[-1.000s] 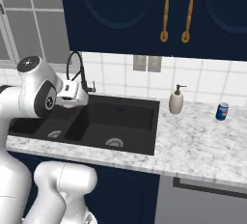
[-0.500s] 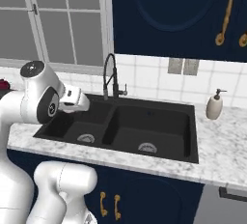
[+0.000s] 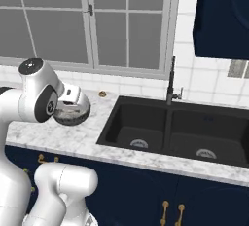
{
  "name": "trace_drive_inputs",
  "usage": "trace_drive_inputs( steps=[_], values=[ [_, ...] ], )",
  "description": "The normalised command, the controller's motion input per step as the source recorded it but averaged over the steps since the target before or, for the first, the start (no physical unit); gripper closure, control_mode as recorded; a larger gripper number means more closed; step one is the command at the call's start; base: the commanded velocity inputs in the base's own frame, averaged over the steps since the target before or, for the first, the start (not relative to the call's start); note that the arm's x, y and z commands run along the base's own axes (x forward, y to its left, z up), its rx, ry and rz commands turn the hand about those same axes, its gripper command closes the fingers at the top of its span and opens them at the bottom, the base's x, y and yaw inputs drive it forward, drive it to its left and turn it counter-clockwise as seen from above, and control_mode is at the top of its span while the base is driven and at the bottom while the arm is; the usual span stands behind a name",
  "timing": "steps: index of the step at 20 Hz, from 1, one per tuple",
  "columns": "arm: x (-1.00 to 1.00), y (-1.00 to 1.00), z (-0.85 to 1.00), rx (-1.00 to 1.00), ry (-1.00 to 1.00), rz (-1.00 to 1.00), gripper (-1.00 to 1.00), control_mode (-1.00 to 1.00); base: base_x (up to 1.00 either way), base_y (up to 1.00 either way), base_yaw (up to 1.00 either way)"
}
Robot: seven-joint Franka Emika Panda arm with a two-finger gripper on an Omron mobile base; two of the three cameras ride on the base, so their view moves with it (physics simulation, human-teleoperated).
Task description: Pick the garlic from the sink and place it in the bowl. Then pick the bowl and place it in the microwave. Then close the microwave door and press the start button.
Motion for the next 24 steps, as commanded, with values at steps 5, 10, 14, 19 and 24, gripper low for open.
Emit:
trace_drive_inputs(
  steps=[5, 10, 14, 19, 24],
  values=[
    [0.00, 0.00, 0.00, 0.00, 0.00, 0.00, 1.00, 1.00, 0.03, 0.74, 0.00],
    [0.00, 0.00, 0.00, 0.00, 0.00, 0.00, 1.00, 1.00, 0.25, 0.24, 0.00],
    [0.60, 0.00, -0.10, 0.03, 0.08, 0.00, 1.00, -1.00, 0.12, 0.00, 0.00],
    [0.93, 0.05, -0.52, 0.05, 0.17, 0.00, 1.00, -1.00, 0.00, 0.00, 0.00],
    [0.82, 0.17, -0.79, 0.03, 0.30, 0.00, 1.00, -1.00, 0.00, 0.00, 0.00]
  ],
)
